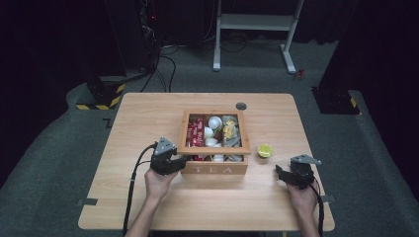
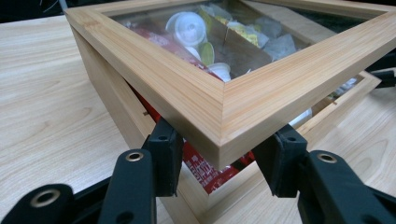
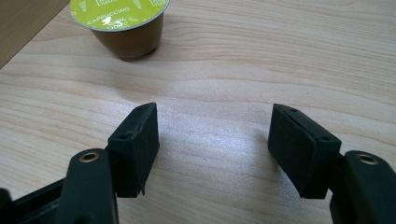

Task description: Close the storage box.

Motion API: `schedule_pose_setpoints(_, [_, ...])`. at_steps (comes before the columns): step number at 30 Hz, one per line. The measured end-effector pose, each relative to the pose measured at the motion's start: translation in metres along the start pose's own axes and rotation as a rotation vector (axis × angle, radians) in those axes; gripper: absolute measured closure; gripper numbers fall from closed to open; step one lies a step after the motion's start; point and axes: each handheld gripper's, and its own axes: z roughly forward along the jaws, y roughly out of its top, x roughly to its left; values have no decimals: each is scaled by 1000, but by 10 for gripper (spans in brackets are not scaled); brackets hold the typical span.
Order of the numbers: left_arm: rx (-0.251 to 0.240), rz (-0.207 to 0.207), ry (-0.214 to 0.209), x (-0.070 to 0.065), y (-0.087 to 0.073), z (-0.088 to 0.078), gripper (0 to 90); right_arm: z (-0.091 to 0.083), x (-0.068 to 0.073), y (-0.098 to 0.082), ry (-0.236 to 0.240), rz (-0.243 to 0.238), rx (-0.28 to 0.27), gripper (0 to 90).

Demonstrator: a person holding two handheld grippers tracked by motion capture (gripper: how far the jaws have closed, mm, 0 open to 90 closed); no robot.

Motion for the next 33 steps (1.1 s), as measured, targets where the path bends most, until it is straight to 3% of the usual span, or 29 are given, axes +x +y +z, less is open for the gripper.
schedule_pose_setpoints(33, [23,18,10,-3,-8,5,466,0,0,0,0,0,0,336])
